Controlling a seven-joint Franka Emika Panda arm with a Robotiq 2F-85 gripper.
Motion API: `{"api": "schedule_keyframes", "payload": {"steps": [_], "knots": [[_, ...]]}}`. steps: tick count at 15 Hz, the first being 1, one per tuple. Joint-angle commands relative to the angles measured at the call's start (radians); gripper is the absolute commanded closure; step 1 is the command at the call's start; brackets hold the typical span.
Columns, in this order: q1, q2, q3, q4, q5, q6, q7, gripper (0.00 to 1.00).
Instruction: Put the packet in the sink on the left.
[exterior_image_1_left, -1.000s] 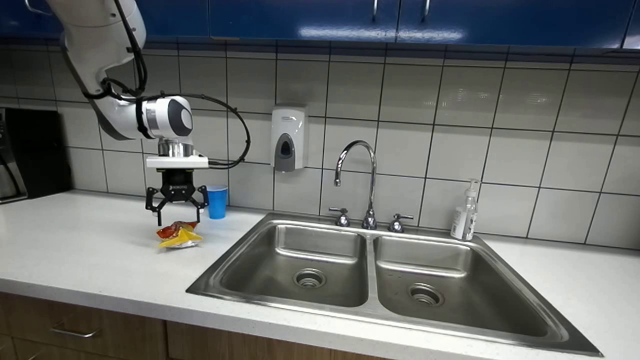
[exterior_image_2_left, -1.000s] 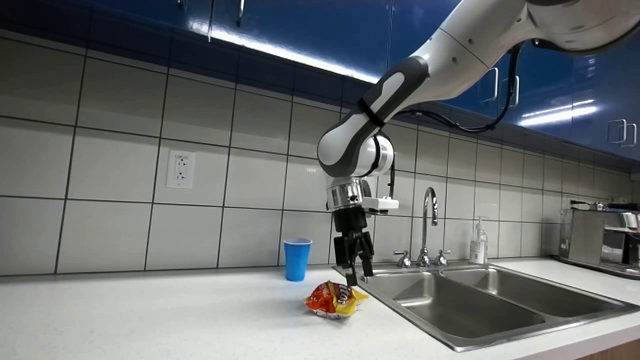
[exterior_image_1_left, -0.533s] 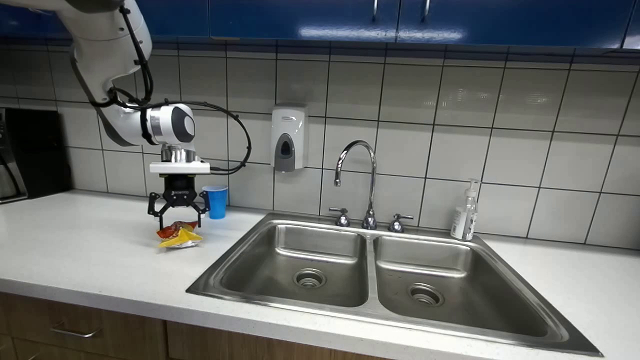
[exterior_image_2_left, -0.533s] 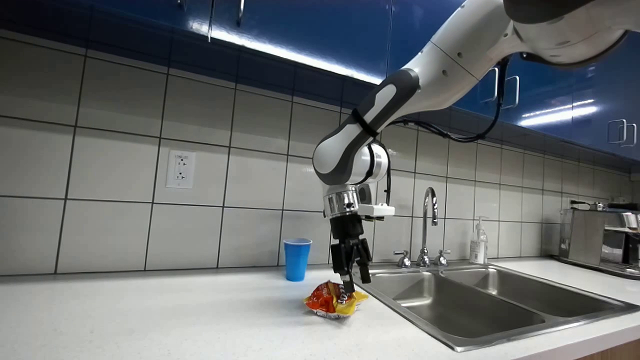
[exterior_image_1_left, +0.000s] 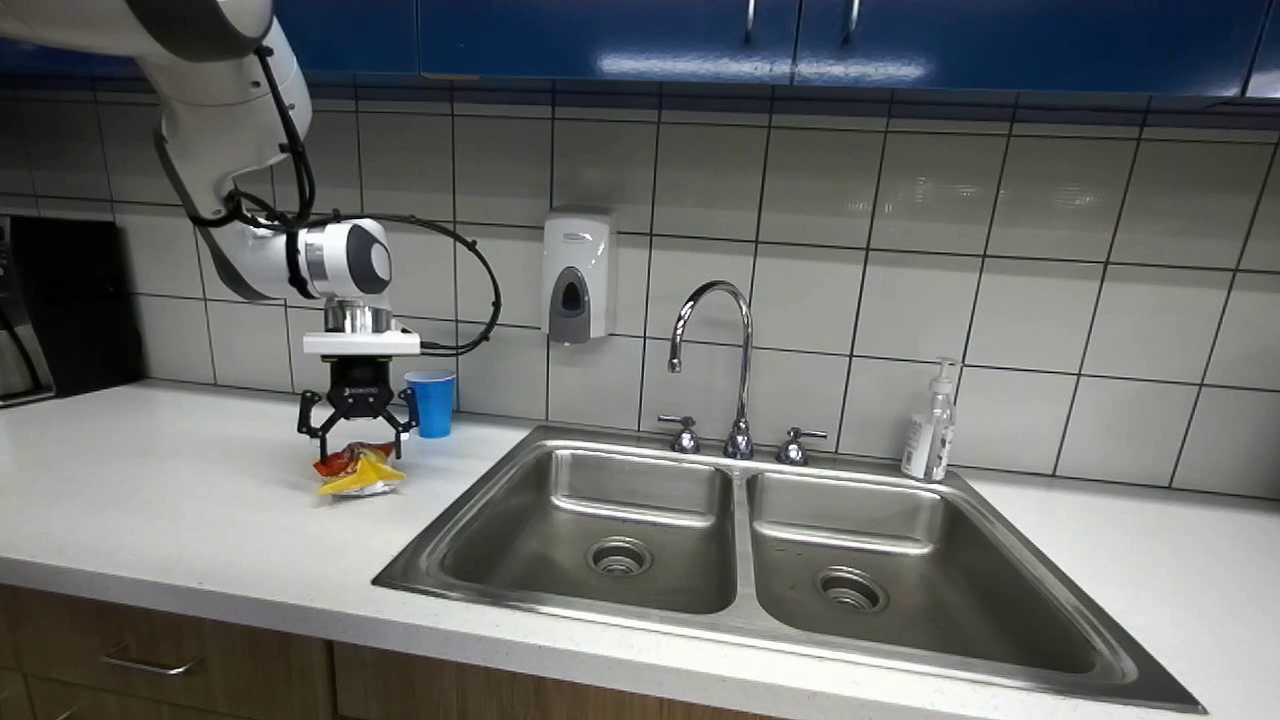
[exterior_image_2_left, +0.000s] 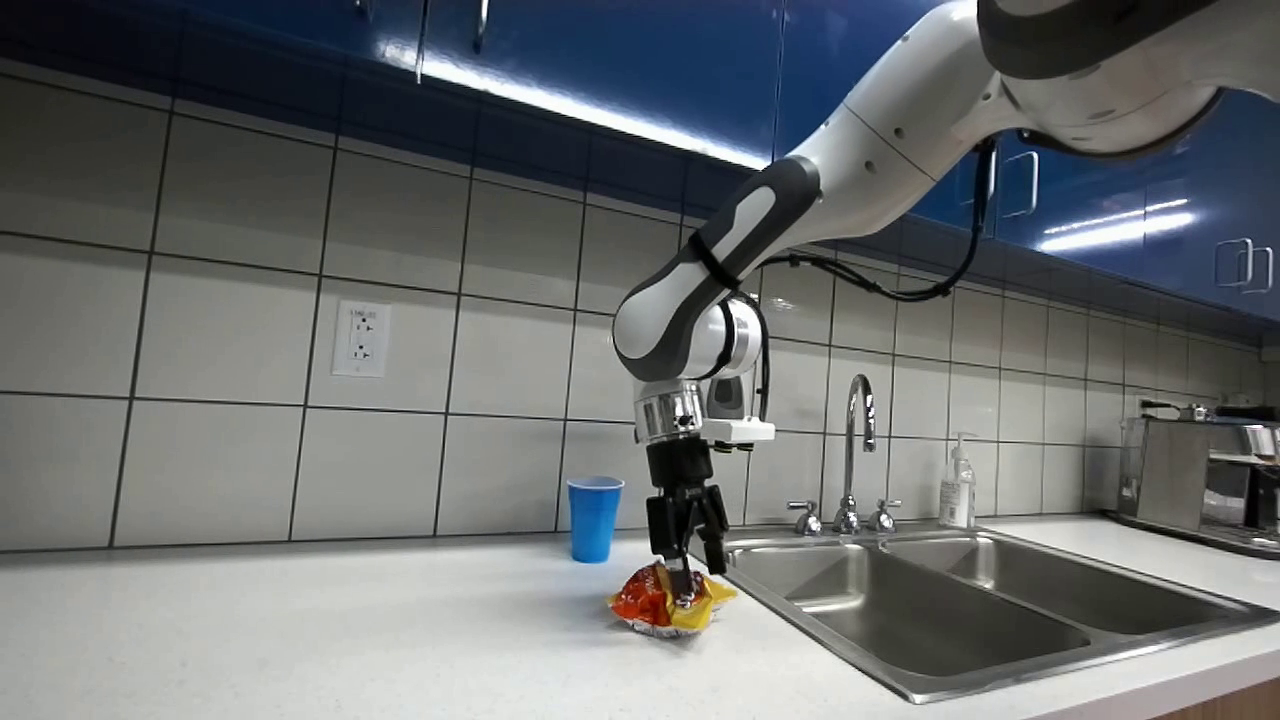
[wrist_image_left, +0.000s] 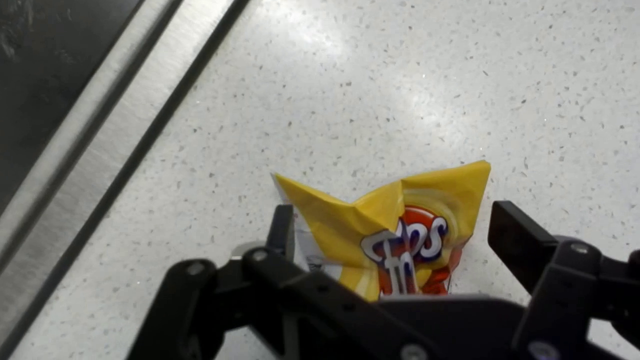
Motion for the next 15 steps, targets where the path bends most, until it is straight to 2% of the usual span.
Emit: {"api": "schedule_keyframes", "payload": {"steps": [1, 3, 11, 12, 13, 15], "knots": [[-0.019, 0.042, 0.027, 0.07, 0.003, -0.032, 0.004, 0.0], [-0.02, 0.055, 0.028, 0.088, 0.004, -0.034, 0.005, 0.28], [-0.02, 0.088, 0.026, 0.135, -0.003, -0.037, 0.002, 0.91], [-0.019, 0.091, 0.026, 0.138, -0.004, -0.037, 0.001, 0.98], [-0.02, 0.093, 0.026, 0.14, -0.004, -0.038, 0.001, 1.0], [-0.02, 0.095, 0.026, 0.142, -0.004, -0.04, 0.0, 1.0]]}}
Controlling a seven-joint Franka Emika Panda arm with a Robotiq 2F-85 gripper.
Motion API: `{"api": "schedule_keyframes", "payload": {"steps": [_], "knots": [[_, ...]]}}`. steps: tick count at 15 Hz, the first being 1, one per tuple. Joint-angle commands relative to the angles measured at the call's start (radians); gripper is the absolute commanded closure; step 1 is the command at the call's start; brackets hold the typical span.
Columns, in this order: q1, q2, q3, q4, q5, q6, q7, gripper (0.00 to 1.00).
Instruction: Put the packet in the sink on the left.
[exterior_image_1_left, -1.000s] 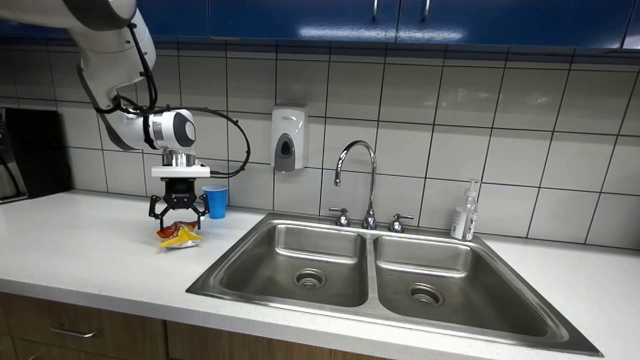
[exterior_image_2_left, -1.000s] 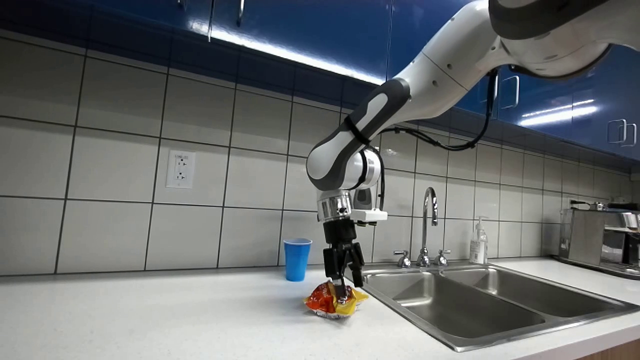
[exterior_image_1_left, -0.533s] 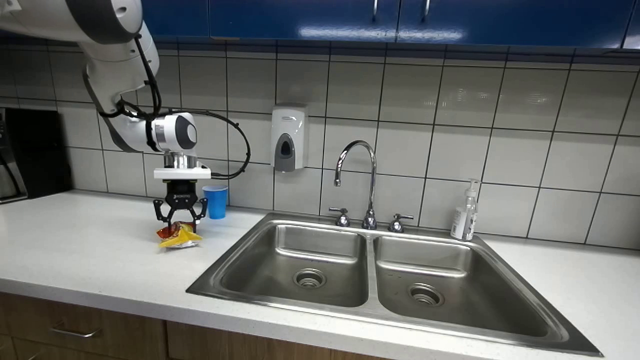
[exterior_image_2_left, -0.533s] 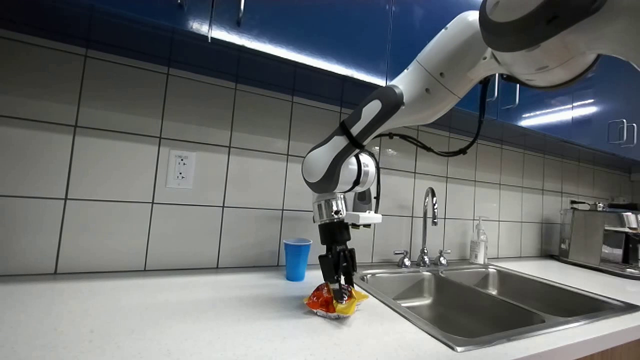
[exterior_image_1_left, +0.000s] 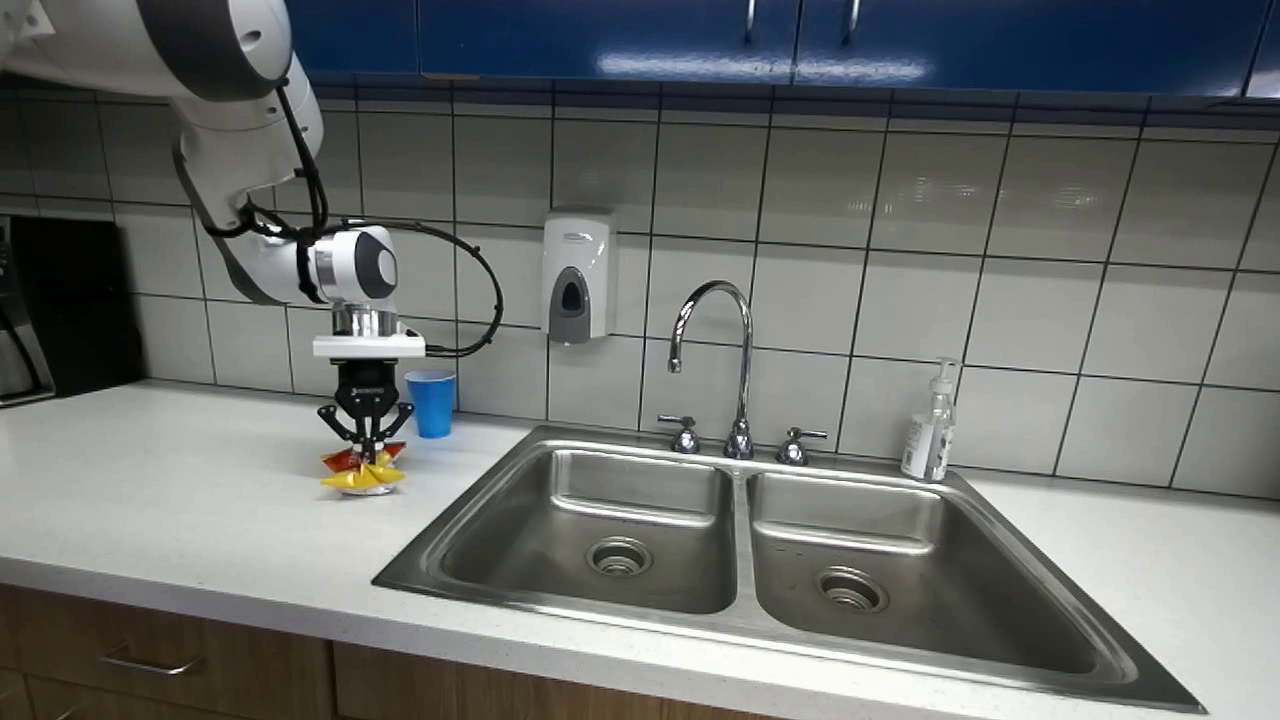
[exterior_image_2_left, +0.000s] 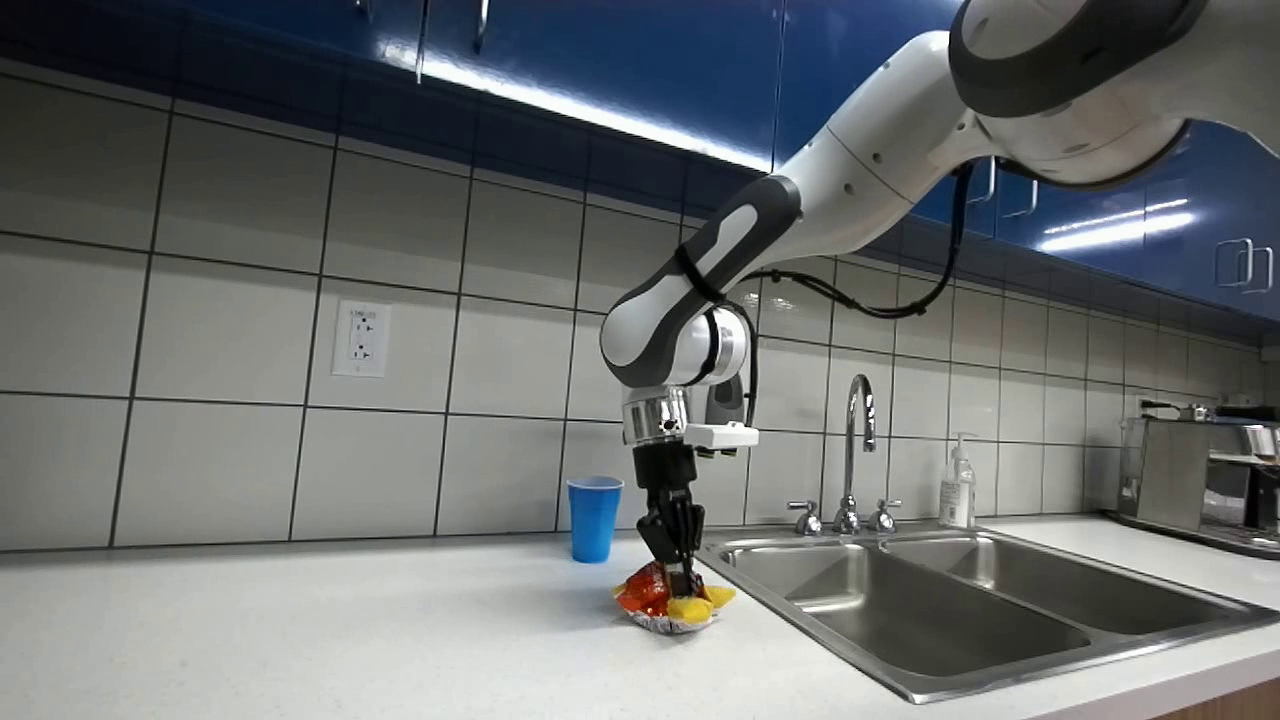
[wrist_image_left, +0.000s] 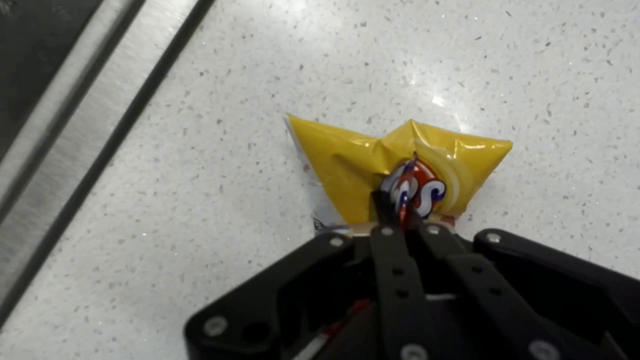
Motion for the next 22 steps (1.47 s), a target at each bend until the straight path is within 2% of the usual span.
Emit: {"api": "schedule_keyframes", "payload": {"steps": [1, 7, 14, 22], "knots": [[-0.017, 0.02, 0.019, 0.039, -0.005, -0.039, -0.001, 1.0], [-0.012, 0.015, 0.022, 0.037, -0.011, -0.043, -0.003, 1.0], [-0.027, -0.066, 0.03, 0.023, 0.005, -0.034, -0.017, 1.0], [-0.094, -0.172, 0.021, -0.024, 0.053, -0.028, -0.052, 1.0]]}}
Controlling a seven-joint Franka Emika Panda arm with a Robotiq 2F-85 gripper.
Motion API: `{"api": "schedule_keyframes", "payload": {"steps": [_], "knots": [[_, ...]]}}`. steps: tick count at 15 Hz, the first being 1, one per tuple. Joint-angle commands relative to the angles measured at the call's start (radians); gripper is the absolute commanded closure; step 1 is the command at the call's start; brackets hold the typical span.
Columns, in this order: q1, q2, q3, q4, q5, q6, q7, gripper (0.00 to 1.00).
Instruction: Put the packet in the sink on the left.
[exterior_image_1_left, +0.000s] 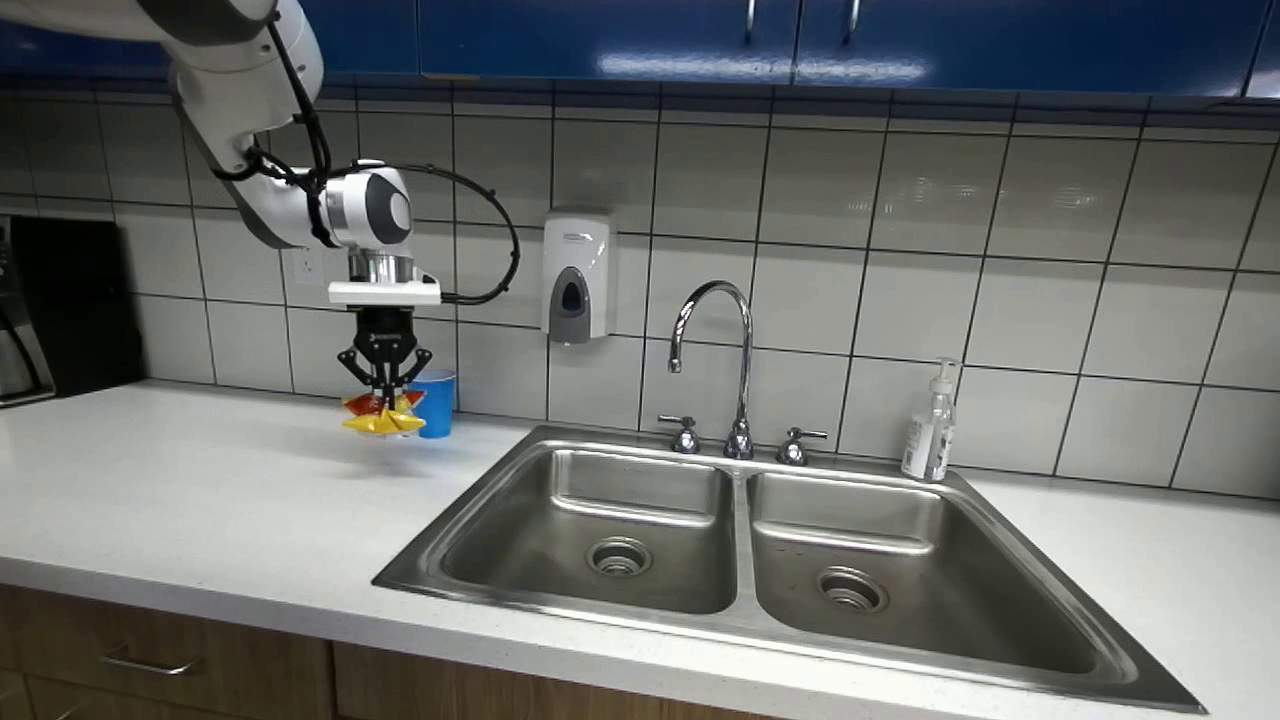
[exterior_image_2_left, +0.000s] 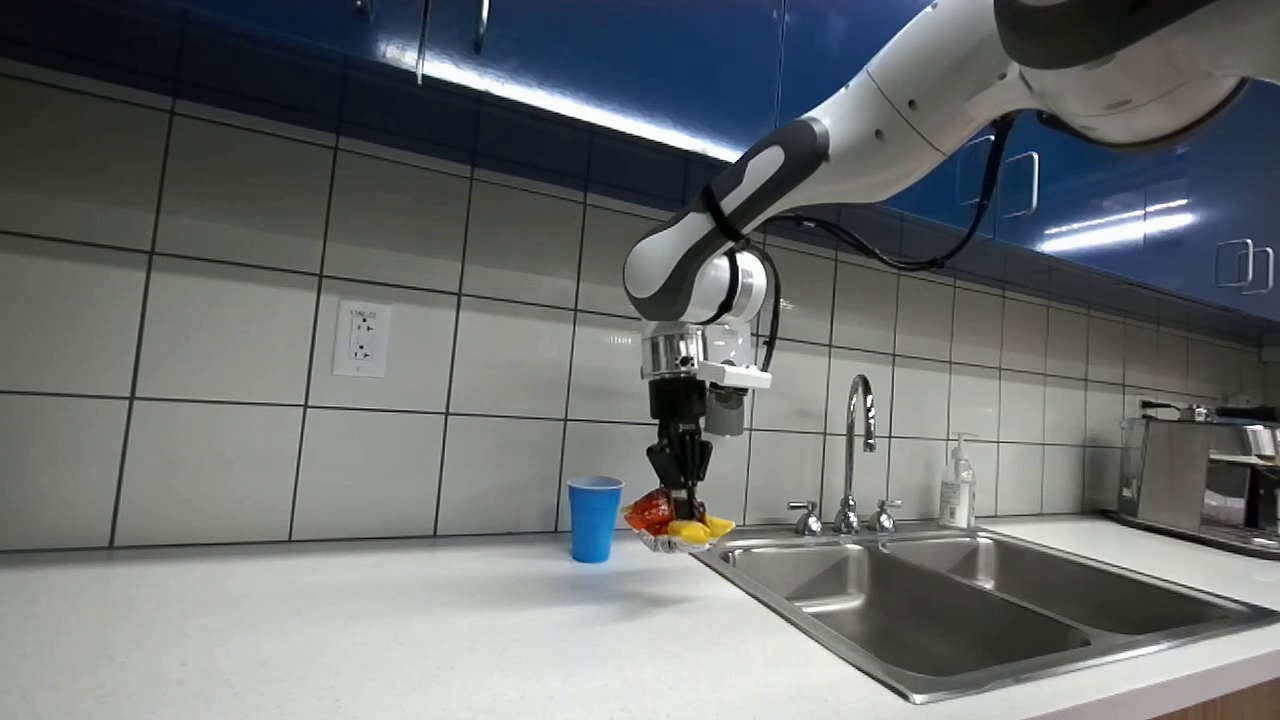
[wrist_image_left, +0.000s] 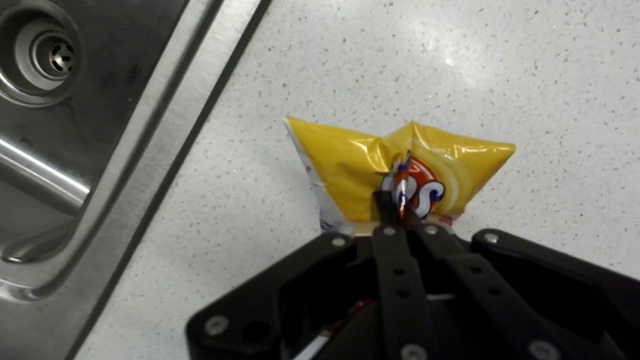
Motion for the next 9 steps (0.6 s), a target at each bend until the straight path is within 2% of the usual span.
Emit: {"api": "schedule_keyframes", "payload": {"steps": [1, 9], "knots": [[-0.061, -0.066, 0.012, -0.05, 0.042, -0.019, -0.054, 1.0], [-0.164, -0.053, -0.019, -0.024, 0.051, -0.025, -0.172, 1.0]]}}
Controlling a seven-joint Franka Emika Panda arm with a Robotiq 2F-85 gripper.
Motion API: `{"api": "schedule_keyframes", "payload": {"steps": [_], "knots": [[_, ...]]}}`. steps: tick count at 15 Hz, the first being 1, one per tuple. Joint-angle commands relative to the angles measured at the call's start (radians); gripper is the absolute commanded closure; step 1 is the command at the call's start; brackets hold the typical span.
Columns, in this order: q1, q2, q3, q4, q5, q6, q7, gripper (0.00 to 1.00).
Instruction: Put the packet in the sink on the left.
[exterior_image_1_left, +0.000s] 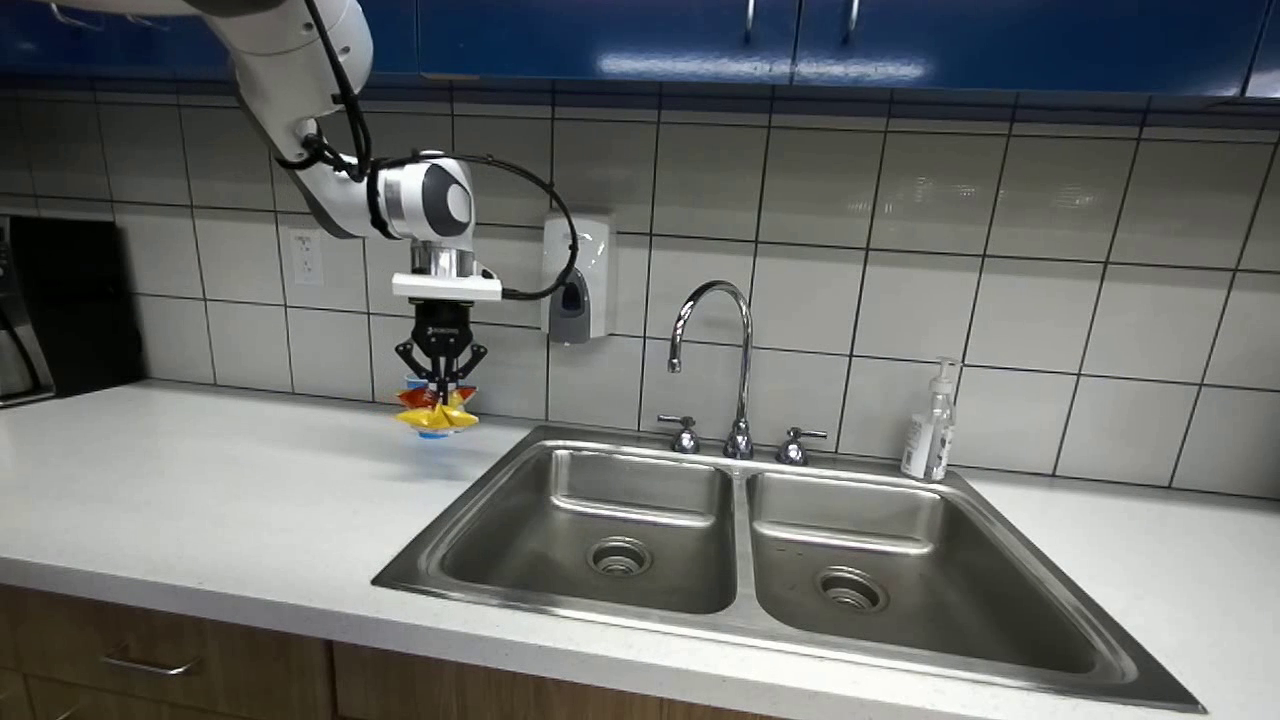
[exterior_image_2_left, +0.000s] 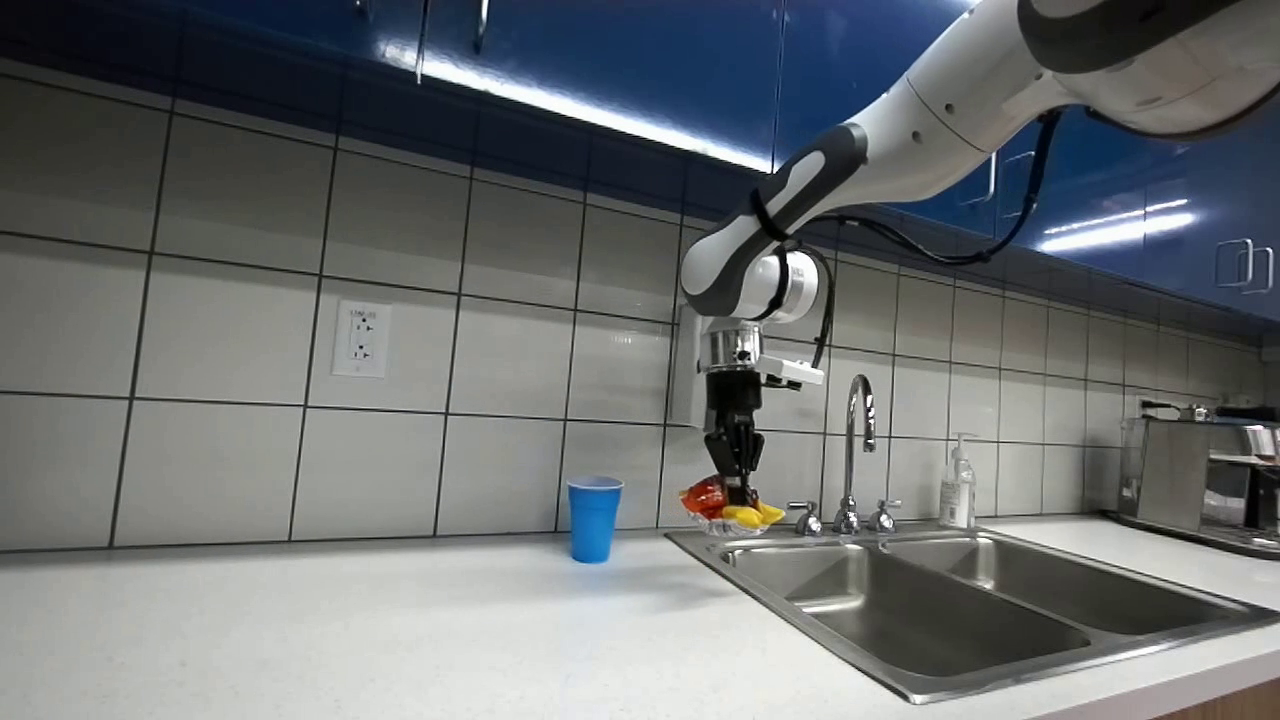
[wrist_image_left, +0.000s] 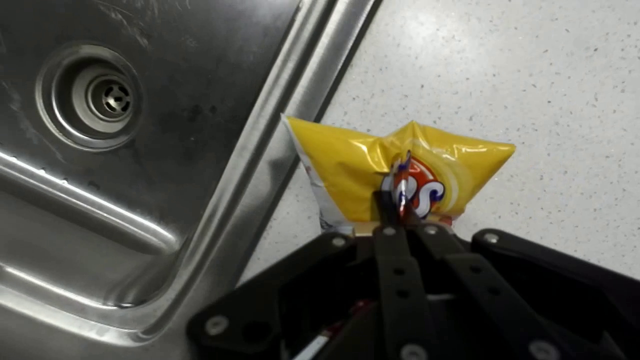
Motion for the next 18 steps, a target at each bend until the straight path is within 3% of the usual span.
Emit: {"api": "schedule_keyframes", "payload": {"steps": [1, 9, 18], "knots": [[-0.048, -0.005, -0.007, 0.009, 0.01, -0.022, -0.085, 1.0], [-0.145, 0.066, -0.044, 0.066, 0.017, -0.031, -0.232, 1.0], [-0.209, 0.138, -0.072, 0.118, 0.017, -0.038, -0.299, 1.0]]}}
